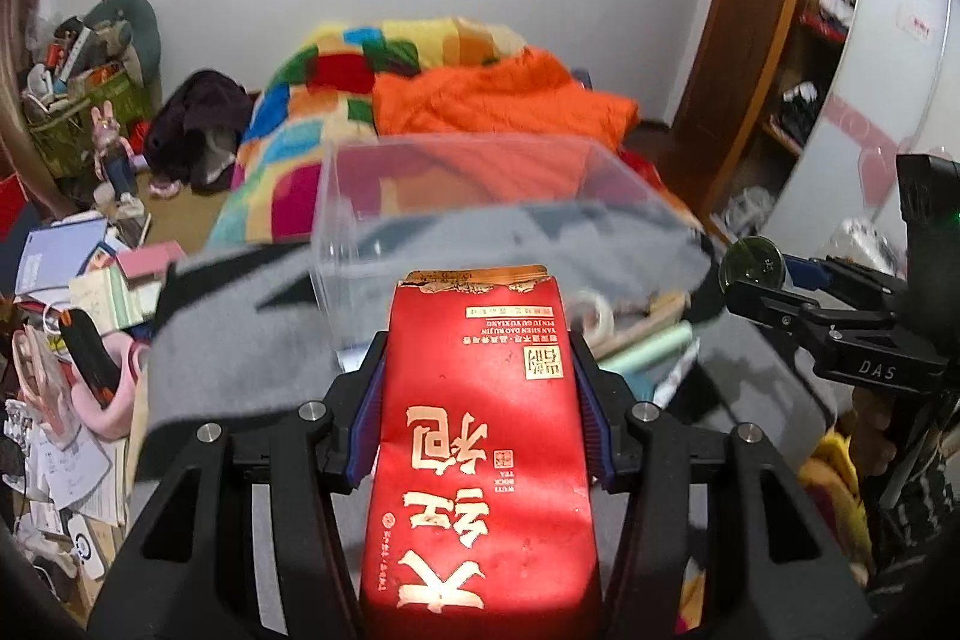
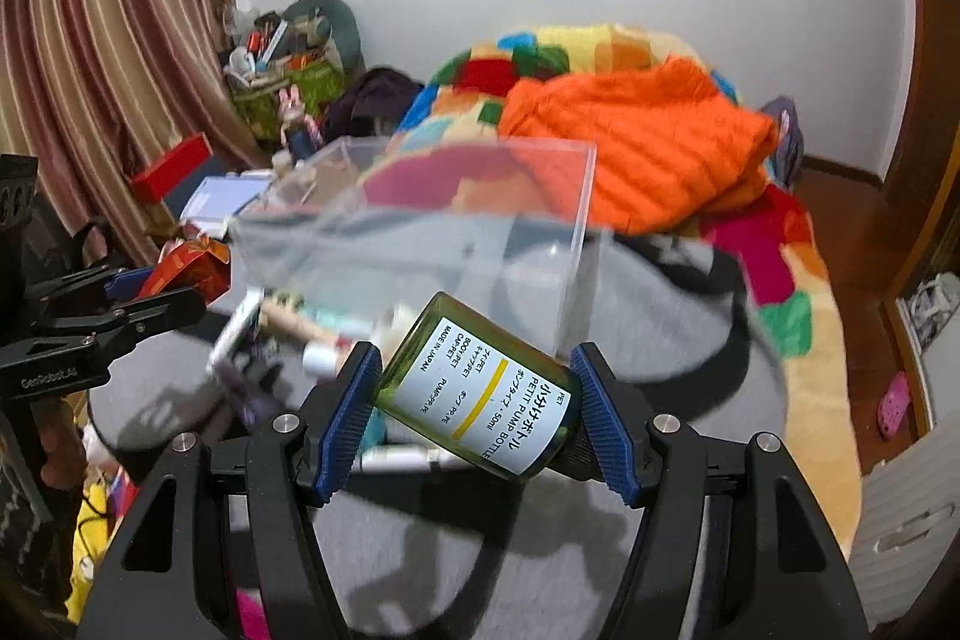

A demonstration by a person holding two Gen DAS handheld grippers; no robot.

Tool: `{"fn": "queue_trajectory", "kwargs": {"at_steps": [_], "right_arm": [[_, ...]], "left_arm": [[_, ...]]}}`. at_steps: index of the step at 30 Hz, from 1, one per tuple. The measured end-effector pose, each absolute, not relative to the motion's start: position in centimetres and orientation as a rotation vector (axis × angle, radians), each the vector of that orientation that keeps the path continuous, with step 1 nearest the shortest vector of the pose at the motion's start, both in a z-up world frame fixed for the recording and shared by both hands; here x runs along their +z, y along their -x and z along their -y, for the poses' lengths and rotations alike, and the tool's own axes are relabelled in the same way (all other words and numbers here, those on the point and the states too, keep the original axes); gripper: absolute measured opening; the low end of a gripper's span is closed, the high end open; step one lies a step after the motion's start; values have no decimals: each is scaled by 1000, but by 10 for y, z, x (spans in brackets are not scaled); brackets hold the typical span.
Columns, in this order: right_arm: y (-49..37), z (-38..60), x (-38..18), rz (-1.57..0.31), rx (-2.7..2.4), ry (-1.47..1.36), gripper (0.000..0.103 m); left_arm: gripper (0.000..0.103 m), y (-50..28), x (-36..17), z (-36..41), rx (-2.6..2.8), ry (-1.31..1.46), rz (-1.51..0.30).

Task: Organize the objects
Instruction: 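Carry both items over the clear box and release them inside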

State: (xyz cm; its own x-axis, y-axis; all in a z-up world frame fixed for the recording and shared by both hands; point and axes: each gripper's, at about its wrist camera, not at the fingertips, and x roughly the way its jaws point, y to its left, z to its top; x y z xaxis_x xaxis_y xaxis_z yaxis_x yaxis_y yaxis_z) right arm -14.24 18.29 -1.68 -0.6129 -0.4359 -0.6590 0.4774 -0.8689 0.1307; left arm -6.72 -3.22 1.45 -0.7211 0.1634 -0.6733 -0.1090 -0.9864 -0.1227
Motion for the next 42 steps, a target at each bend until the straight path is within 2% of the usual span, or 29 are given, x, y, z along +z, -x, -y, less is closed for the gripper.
{"fn": "queue_trajectory", "kwargs": {"at_steps": [12, 24, 37, 42], "right_arm": [[198, -154, 19, -139, -2522, -898, 62], [255, -114, -17, -282, -2473, -1061, 62], [263, -75, -39, -425, -2370, -1099, 62], [268, -79, -50, -369, -2332, -1170, 62]], "left_arm": [[54, 122, 32, 54, 2896, 1056, 121], [54, 179, 0, 55, 2820, 1244, 114], [54, 194, -23, 44, 2747, 1351, 82], [60, 189, -15, 47, 2766, 1327, 65]]}}
